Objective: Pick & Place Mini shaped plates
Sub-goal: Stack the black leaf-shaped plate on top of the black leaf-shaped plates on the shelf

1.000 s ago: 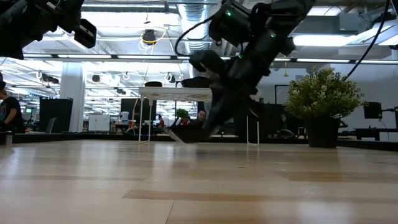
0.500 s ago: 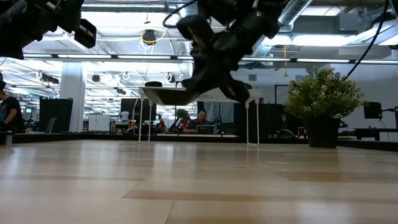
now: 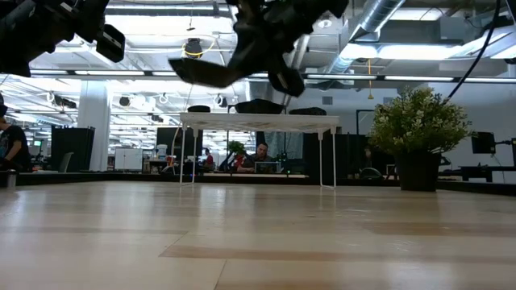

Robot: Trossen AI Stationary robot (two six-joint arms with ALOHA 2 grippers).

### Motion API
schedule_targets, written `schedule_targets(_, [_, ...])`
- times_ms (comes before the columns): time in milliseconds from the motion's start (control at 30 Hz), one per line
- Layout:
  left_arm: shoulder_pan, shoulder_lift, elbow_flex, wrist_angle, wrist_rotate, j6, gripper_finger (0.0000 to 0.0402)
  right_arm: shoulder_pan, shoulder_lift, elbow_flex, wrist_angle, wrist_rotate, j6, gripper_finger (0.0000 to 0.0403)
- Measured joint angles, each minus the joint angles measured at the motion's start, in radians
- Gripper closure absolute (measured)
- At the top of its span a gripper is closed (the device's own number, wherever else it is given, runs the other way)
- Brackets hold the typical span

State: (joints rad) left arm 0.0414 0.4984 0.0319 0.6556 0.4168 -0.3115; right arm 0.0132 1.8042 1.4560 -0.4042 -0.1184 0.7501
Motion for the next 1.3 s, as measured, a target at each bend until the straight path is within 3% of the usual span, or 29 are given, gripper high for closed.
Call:
schedule_targets(667, [0.0,0.0,0.0,0.0,0.0,-0.006,0.0305,-0.042,0.0,0.391,-0.428,0.014,-0.15,0.0403])
schedule_targets(967, [0.0,0.0,0.0,0.005,0.0,-0.063,0.0305,-0.121,0.0,0.563,-0.661,0.015,-0.232,0.0403])
schedule_targets(1300, [0.0,0.0,0.0,0.007,0.0,-0.063,0.0305,-0.277,0.0,0.747,-0.977,0.015,-0.481,0.0403])
